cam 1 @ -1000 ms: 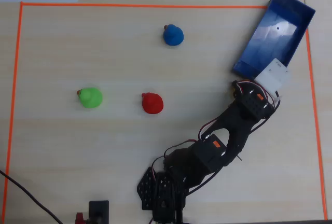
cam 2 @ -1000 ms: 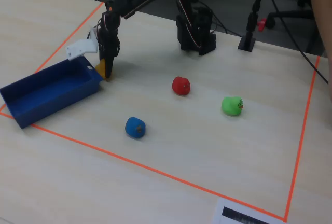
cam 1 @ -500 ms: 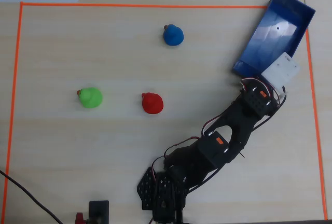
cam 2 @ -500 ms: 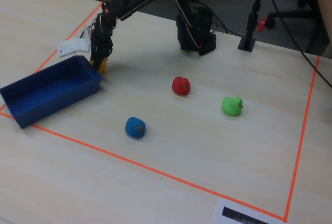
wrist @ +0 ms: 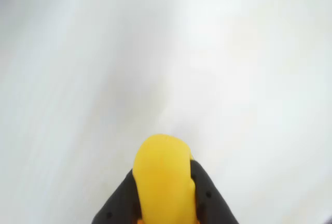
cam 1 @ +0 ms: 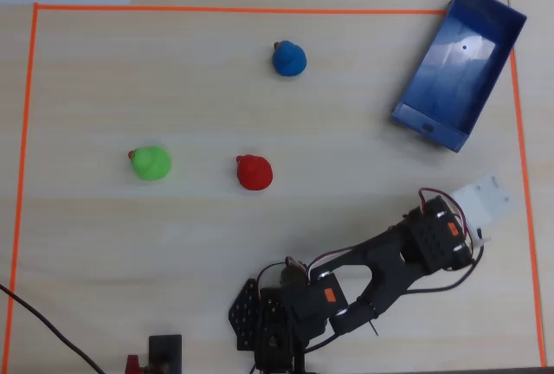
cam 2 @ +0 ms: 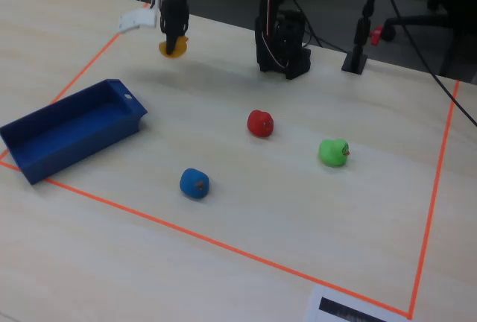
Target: Grasp yellow duck and put it into box.
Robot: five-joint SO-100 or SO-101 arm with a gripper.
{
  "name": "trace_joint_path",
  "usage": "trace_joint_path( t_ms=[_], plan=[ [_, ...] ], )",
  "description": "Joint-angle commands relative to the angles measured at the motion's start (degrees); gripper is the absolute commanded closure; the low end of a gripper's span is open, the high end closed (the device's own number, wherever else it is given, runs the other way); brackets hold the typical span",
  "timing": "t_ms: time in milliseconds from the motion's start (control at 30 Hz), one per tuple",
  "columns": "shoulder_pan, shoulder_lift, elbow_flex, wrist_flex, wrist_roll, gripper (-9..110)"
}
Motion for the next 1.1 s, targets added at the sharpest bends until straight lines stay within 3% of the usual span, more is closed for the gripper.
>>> trace_joint_path(
  t_ms=[0,133,300,1067],
  plan=[
    [-2.55,6.06,-7.21,1.76,5.80,101],
    [-10.72,0.97,-22.94,3.34,15.73,101],
    [-19.25,-11.16,-38.85,0.09,20.65,101],
    [-25.49,-56.78,-66.53,-19.51,16.17,101]
  ],
)
